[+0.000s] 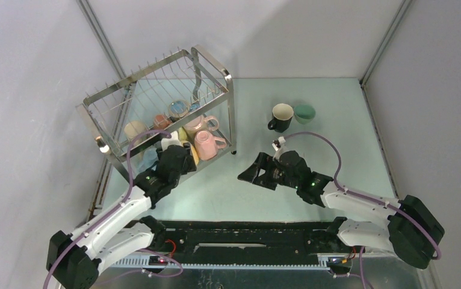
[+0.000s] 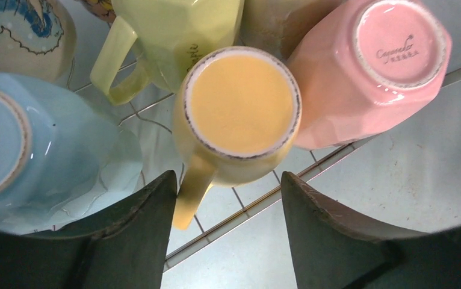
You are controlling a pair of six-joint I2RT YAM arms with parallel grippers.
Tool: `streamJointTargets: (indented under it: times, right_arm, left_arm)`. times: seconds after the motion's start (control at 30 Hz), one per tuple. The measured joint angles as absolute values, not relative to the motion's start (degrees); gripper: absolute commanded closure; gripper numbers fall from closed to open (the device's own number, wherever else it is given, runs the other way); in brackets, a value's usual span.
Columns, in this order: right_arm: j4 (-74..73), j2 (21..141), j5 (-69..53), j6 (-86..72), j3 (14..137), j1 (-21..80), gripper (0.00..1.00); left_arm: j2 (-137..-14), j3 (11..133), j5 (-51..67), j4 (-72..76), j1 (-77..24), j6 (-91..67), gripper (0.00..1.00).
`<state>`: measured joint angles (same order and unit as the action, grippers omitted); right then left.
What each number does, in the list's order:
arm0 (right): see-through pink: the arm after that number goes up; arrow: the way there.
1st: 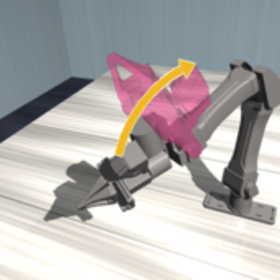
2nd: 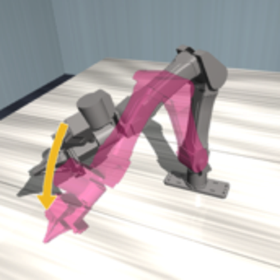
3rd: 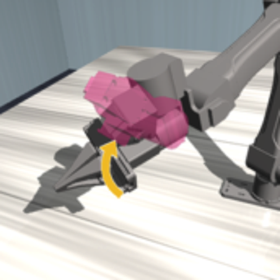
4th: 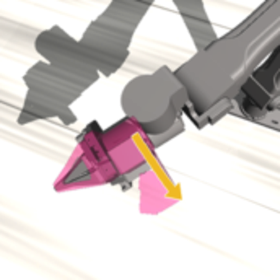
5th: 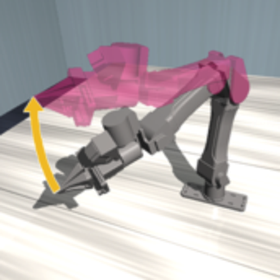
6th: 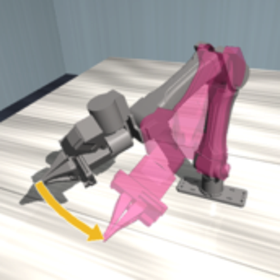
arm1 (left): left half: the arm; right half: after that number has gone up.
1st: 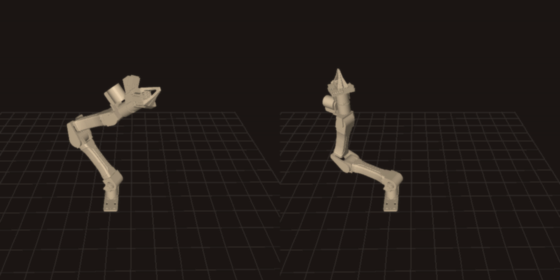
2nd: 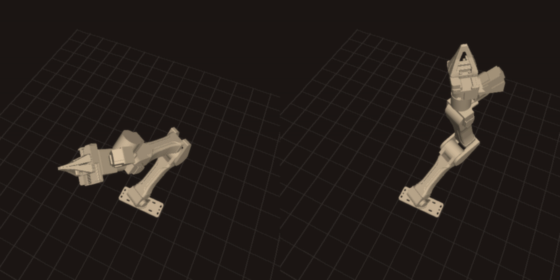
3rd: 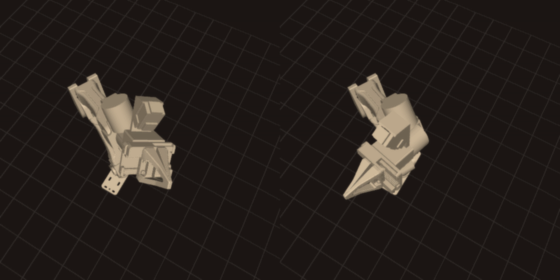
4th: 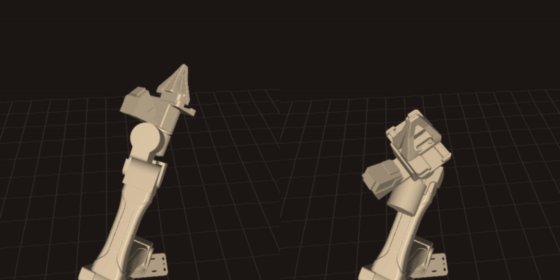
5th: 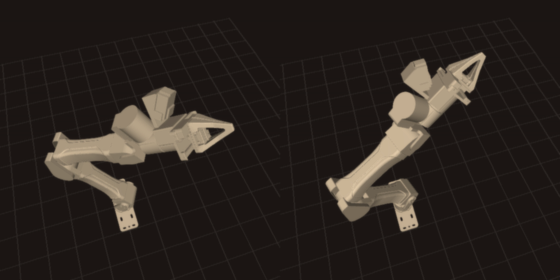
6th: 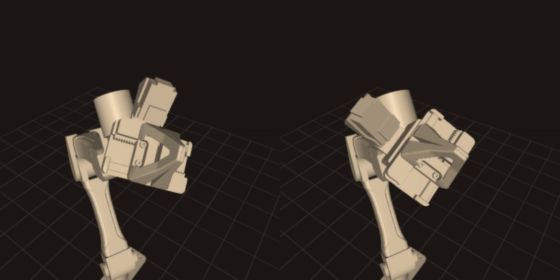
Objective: Unload the cups from the dish rack
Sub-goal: Unload the cup from the dish rack.
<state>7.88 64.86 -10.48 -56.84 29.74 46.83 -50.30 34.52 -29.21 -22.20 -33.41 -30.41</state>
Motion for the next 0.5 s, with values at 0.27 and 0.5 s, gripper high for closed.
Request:
streamJointTargets:
  times: [0.27, 0.5]
  right_arm:
    - [7.77, 64.71, -9.8, -56.84, 29.74, 47.68, 0.1]
    - [7.49, 64.71, -9.3, -56.73, 29.74, 47.83, 0.1]
  left_arm:
    - [-49.95, 32.34, -29.8, -21.69, -33.41, -30.46, 0.5]
    - [-52.38, 32.16, -29.52, -19.59, -33.41, -30.57, 0.55]
